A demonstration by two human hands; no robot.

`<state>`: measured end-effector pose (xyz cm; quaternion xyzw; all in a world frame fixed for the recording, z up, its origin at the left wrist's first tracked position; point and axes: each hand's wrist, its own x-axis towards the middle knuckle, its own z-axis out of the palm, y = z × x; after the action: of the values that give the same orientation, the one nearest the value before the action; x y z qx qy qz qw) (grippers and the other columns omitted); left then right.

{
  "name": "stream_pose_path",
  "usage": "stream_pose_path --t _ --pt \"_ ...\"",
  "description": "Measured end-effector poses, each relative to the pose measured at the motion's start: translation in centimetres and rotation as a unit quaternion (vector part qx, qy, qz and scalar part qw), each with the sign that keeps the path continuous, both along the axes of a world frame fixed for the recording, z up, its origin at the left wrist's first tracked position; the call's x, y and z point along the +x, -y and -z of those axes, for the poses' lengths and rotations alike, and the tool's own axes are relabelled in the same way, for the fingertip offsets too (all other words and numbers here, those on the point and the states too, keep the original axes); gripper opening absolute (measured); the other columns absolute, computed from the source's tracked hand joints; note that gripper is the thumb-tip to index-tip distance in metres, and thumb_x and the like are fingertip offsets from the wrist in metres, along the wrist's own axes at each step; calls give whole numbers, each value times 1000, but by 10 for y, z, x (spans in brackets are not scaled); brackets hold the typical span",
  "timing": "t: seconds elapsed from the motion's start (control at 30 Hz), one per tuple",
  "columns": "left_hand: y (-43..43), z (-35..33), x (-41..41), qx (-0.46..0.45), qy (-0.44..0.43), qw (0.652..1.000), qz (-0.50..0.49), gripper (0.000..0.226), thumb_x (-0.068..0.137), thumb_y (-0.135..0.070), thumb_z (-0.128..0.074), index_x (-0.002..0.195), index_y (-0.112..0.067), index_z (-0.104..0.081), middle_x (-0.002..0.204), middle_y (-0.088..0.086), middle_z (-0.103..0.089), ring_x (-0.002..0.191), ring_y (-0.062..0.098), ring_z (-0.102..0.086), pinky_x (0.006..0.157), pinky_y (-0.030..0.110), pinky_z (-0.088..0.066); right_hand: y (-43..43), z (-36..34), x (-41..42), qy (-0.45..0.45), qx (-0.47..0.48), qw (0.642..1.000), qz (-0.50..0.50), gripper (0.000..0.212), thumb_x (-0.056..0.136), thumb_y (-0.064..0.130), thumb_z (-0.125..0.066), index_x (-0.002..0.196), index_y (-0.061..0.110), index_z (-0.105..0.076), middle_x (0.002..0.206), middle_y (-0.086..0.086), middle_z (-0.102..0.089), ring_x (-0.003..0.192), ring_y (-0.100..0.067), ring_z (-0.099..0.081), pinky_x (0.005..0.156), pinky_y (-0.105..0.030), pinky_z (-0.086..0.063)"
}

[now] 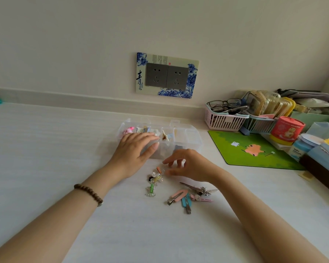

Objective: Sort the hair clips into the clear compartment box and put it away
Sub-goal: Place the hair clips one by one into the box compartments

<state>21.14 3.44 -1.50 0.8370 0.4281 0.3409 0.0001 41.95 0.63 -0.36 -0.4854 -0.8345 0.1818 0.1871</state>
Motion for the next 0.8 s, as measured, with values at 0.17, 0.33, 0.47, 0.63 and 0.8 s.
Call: stream_pose_path --t 0.17,0.33,0.47,0.63,0.8 --pt "1 -1 0 2 3 1000 3 75 82 -70 -5 126 -30 -51 134 -13 -50 126 8 -39 97 5 2 1 -1 -3 -21 -39 999 5 29 74 30 -76 99 19 -67 95 9 -60 70 -4 -52 66 -13 -45" --pt "0 0 0 -6 -1 1000 1 78 80 -72 -3 127 -31 -50 135 -13 -48 127 9 -37 98 9 -1 9 -25 0 -183 -28 983 3 12 77 8 -72 85 8 -63 81 -2 -69 67 -6 -63 65 -15 -53" --pt "0 1 0 -6 -5 1000 -5 75 81 -70 -4 127 -32 -49 136 -14 -47 128 9 -36 97 5 5 5 -45 7 -330 58 939 82 9 76 8 -71 83 6 -65 79 -8 -70 64 -10 -65 62 -20 -56" --pt "1 0 1 -4 3 1000 0 78 80 -72 -3 127 -30 -50 135 -12 -49 127 9 -37 97 7 2 6 -31 14 -38 -51 998 -7 26 77 25 -73 102 19 -68 98 9 -69 78 -1 -65 72 -14 -53" --pt "1 -1 1 -3 6 1000 2 77 81 -71 -4 127 -30 -50 135 -12 -49 127 9 -37 98 9 -1 5 -22 14 42 -96 994 -21 24 73 29 -76 96 24 -71 98 8 -70 82 -7 -63 75 -16 -51"
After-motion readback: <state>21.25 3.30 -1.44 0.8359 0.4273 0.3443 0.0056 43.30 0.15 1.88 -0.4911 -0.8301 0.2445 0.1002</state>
